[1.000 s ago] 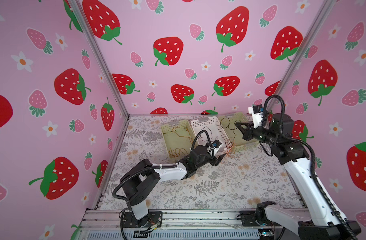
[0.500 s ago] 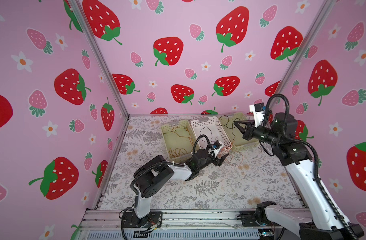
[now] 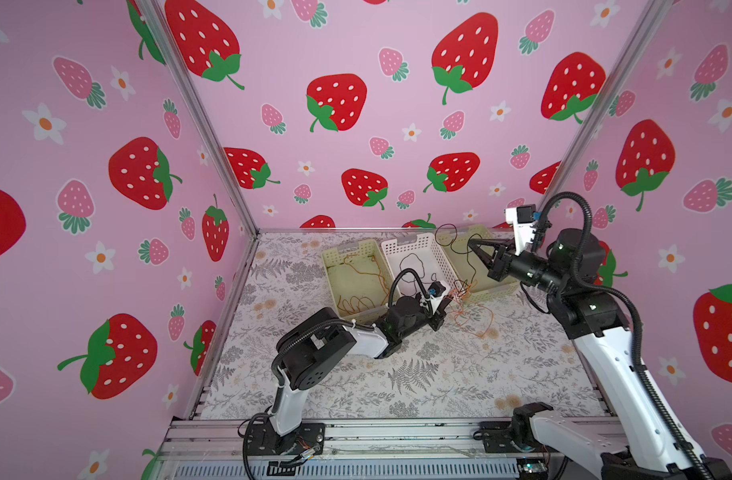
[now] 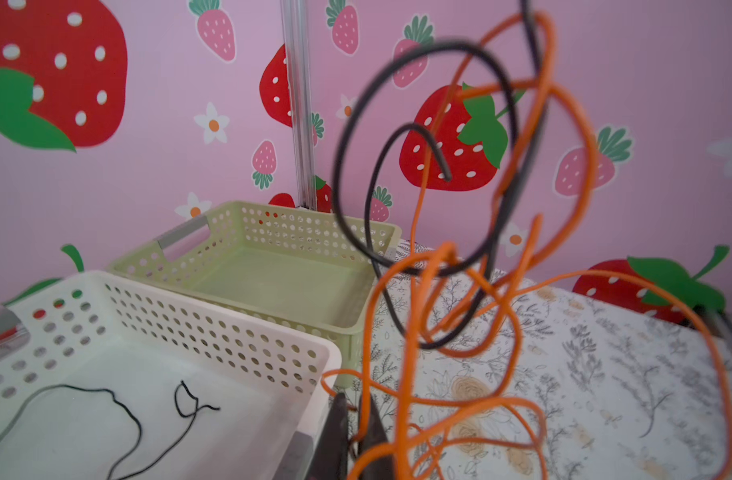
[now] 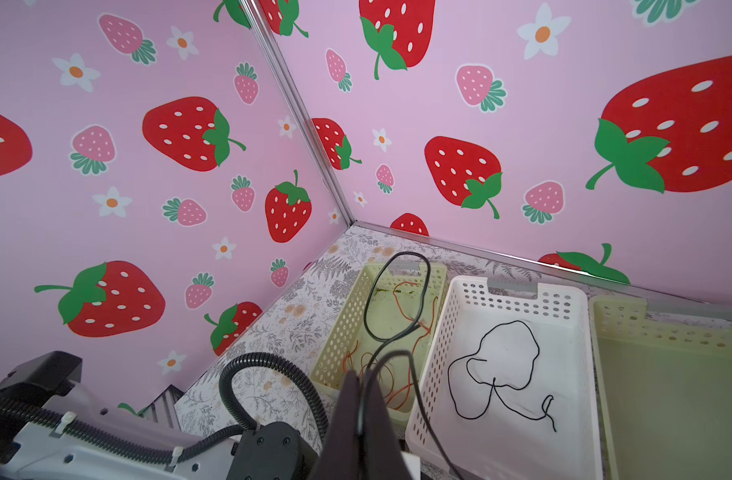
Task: Untangle the cables
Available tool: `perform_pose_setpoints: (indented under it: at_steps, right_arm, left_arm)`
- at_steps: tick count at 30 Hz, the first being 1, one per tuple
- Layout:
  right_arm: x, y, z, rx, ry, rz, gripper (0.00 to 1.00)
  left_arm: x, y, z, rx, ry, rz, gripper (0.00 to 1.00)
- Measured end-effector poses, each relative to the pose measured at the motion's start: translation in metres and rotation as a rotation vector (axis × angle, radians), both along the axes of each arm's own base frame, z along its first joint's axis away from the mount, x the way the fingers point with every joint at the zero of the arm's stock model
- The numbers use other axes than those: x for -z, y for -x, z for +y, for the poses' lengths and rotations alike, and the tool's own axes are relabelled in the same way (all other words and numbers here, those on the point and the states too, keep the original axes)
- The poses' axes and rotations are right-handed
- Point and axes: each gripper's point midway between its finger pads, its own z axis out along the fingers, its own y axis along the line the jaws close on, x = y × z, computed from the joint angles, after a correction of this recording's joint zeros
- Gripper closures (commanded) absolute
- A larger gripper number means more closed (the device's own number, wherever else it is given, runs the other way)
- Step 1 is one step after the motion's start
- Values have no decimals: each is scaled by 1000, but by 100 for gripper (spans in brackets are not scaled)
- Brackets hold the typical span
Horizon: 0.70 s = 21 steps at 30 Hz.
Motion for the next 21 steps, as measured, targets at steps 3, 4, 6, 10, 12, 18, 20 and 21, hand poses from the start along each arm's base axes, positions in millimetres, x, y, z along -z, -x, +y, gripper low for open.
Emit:
perform_pose_setpoints:
  at_steps: [3, 4, 6, 10, 12, 18, 20, 21]
  right_arm:
    - [2, -4, -2, 25, 5, -2, 100]
    - [1, -5, -4, 35, 8, -8, 100]
    - [1, -9, -7, 59, 14, -17, 100]
    - [-1, -18, -17, 113, 19, -31, 100]
    - [-1, -25, -24, 146, 20, -35, 100]
    - [20, -48, -53, 254, 17, -10, 100]
    - [39, -54, -62, 284, 19, 29, 100]
    - [50, -57, -65, 297, 22, 51, 100]
  left_arm:
    - [-6, 2, 6, 7, -3, -5, 100]
    - [-10, 5, 11, 10, -4, -7, 100]
    - [-15, 11, 25, 22, -14, -3, 100]
    - [-26, 20, 60, 43, -69, 46, 100]
    - [-35, 22, 76, 35, -104, 69, 100]
    - [-36, 50, 120, 14, -205, 147, 100]
    - [-19, 61, 137, -4, -255, 198, 100]
    - [-9, 65, 146, -18, -283, 225, 100]
